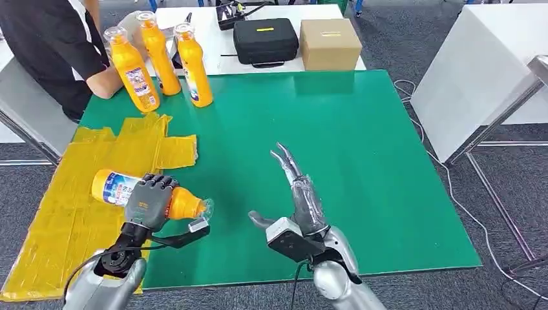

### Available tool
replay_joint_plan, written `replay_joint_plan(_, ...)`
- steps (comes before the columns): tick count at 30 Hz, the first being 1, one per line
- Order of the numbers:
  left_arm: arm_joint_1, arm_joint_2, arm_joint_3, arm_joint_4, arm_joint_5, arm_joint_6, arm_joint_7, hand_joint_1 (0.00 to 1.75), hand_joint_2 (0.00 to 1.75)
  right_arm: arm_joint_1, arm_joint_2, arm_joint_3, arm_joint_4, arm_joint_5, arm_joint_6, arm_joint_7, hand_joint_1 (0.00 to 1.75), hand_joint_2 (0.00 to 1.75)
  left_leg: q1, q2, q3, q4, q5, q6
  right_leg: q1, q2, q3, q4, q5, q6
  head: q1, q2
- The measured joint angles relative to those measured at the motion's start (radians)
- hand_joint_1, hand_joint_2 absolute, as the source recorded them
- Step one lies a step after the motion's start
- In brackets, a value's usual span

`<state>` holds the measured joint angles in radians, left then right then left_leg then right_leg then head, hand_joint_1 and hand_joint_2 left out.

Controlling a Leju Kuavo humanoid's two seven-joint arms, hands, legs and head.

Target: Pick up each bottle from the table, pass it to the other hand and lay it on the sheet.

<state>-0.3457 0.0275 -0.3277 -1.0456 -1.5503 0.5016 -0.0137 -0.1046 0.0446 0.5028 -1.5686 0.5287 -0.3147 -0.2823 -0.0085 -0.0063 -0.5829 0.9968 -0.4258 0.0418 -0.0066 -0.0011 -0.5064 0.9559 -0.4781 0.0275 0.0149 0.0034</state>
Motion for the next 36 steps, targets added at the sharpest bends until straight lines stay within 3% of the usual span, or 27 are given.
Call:
replay_joint_plan(8, -0.092, -0.027, 0.074, 0.143, 0.014, -0.113, 0.096, 1.75, 1.75, 0.002, 0.006, 0.018, 0.015, 0.039, 0.043, 0.027, 0.0, 1.75, 0.0, 0.0, 0.0, 0.0, 0.0, 0.0, 0.0, 0.0, 0.0, 0.0, 0.0, 0.0, 0.0, 0.0)
replay_joint_plan(21, -0.167, -0.053, 0.185, 0.272, 0.034, -0.156, 0.18, 1.75, 1.75, 0.005, 0.02, 0.023, 0.035, 0.061, 0.071, 0.038, 0.0, 1.75, 0.0, 0.0, 0.0, 0.0, 0.0, 0.0, 0.0, 0.0, 0.0, 0.0, 0.0, 0.0, 0.0, 0.0)
replay_joint_plan(27, -0.184, -0.066, 0.245, 0.311, 0.056, -0.172, 0.128, 1.75, 1.75, 0.014, 0.028, 0.022, 0.039, 0.076, 0.078, 0.045, 0.0, 1.75, 0.0, 0.0, 0.0, 0.0, 0.0, 0.0, 0.0, 0.0, 0.0, 0.0, 0.0, 0.0, 0.0, 0.0)
replay_joint_plan(28, -0.185, -0.067, 0.251, 0.315, 0.058, -0.172, 0.125, 1.66, 1.75, 0.016, 0.028, 0.022, 0.039, 0.076, 0.079, 0.045, 0.0, 1.75, 0.0, 0.0, 0.0, 0.0, 0.0, 0.0, 0.0, 0.0, 0.0, 0.0, 0.0, 0.0, 0.0, 0.0)
replay_joint_plan(29, -0.186, -0.07, 0.256, 0.318, 0.059, -0.172, 0.122, 1.4, 1.75, 0.017, 0.028, 0.022, 0.039, 0.076, 0.08, 0.045, 0.0, 1.75, 0.0, 0.0, 0.0, 0.0, 0.0, 0.0, 0.0, 0.0, 0.0, 0.0, 0.0, 0.0, 0.0, 0.0)
replay_joint_plan(30, -0.188, -0.072, 0.261, 0.321, 0.06, -0.172, 0.12, 0.58, 1.75, 0.018, 0.028, 0.022, 0.039, 0.077, 0.08, 0.045, 0.0, 1.75, 0.0, 0.0, 0.0, 0.0, 0.0, 0.0, 0.0, 0.0, 0.0, 0.0, 0.0, 0.0, 0.0, 0.0)
replay_joint_plan(31, -0.189, -0.073, 0.263, 0.323, 0.06, -0.172, 0.12, 0.09, 1.75, 0.019, 0.028, 0.022, 0.039, 0.077, 0.081, 0.045, 0.0, 1.75, 0.0, 0.0, 0.0, 0.0, 0.0, 0.0, 0.0, 0.0, 0.0, 0.0, 0.0, 0.0, 0.0, 0.0)
replay_joint_plan(32, -0.191, -0.074, 0.266, 0.326, 0.06, -0.172, 0.12, 0.02, 1.75, 0.02, 0.028, 0.022, 0.039, 0.077, 0.083, 0.045, 0.0, 1.75, 0.0, 0.0, 0.0, 0.0, 0.0, 0.0, 0.0, 0.0, 0.0, 0.0, 0.0, 0.0, 0.0, 0.0)
replay_joint_plan(36, -0.192, -0.076, 0.271, 0.338, 0.06, -0.178, 0.128, 0.0, 1.75, 0.02, 0.035, 0.022, 0.039, 0.08, 0.086, 0.046, 0.0, 1.75, 0.0, 0.0, 0.0, 0.0, 0.0, 0.0, 0.0, 0.0, 0.0, 0.0, 0.0, 0.0, 0.0, 0.0)
